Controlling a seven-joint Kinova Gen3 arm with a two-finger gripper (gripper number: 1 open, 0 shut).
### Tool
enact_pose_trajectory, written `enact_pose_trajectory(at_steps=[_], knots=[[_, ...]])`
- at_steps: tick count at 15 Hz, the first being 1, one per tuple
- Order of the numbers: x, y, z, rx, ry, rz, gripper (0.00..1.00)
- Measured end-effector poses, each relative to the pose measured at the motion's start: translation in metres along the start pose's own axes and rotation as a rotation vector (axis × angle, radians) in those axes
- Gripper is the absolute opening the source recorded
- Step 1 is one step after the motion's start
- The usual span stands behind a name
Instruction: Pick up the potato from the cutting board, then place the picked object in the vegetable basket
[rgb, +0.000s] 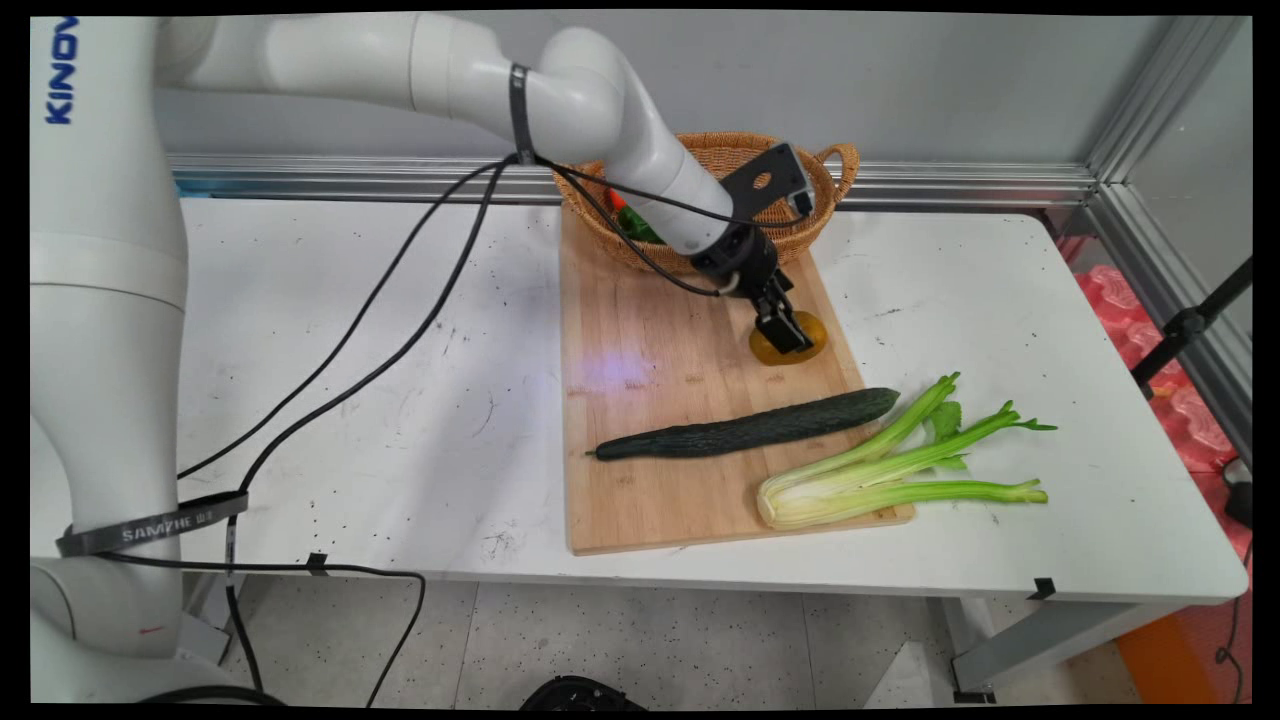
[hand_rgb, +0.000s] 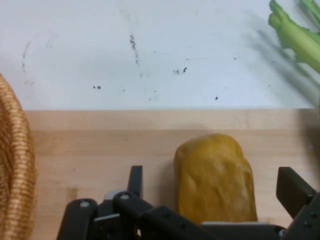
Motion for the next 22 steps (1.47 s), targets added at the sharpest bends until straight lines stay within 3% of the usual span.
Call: enact_pose_trajectory(at_steps=[6, 7, 13, 22], knots=[[-0.007, 0.0, 0.021, -0.002, -0.002, -0.013, 1.0], [-0.008, 0.0, 0.023, -0.003, -0.004, -0.016, 0.0], [-0.007, -0.001, 0.024, -0.013, -0.005, -0.039, 0.0], [0.035, -0.03, -0.018, 0.002, 0.069, 0.0, 0.0]])
